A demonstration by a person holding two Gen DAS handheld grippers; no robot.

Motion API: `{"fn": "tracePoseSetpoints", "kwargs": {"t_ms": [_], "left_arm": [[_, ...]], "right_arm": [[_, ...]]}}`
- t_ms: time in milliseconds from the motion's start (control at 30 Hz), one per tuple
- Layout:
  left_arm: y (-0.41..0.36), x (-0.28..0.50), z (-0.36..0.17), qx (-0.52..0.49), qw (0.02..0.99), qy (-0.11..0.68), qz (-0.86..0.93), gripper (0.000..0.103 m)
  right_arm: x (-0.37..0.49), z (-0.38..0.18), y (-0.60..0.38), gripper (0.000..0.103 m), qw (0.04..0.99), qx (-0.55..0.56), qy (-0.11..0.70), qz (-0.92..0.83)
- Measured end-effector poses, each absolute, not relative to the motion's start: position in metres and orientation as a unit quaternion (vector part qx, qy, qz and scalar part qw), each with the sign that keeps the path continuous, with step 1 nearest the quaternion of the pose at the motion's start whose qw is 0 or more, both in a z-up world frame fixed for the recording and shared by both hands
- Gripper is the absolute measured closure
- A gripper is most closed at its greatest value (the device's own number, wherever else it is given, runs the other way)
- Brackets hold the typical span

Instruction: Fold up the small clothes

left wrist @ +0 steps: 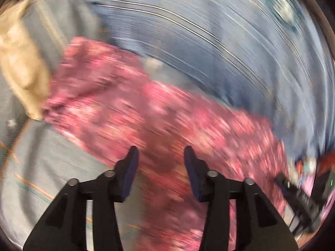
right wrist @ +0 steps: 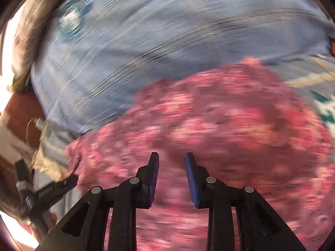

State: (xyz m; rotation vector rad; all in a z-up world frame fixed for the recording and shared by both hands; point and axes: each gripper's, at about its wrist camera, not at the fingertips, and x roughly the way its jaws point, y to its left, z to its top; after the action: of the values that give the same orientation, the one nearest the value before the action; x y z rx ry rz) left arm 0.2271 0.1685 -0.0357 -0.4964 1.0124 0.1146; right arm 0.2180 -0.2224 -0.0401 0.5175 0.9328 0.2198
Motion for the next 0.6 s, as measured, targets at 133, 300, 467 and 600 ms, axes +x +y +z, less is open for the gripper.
{"fn": "tracePoseSetpoints", "kwargs": {"t_ms": [133,300,467,600], "left_arm": [[0.233,0.227,-0.039,-0.238,0.843,0.468,0.117,0.057],[0.298,0.212,-0.059,-0.316,0.818,0.46,0.137,0.056],[0.331,0.207,-0.073,-0.388,0.795,0.452,0.113,0.052],[0.34,0.207,-0.08,-0.441,0.775,0.445,0.086,0.052]], "right_arm": [[0.245,-0.024,-0.14,0.074,0.841,0.224,0.457,0.184],[0.286,-0.022,-0.037,0.067,0.806,0.23,0.477,0.264],[0.326,-0.043,0.047,0.066,0.764,0.26,0.504,0.308],[0.356,-0.071,0.082,0.066,0.737,0.288,0.54,0.288]]}}
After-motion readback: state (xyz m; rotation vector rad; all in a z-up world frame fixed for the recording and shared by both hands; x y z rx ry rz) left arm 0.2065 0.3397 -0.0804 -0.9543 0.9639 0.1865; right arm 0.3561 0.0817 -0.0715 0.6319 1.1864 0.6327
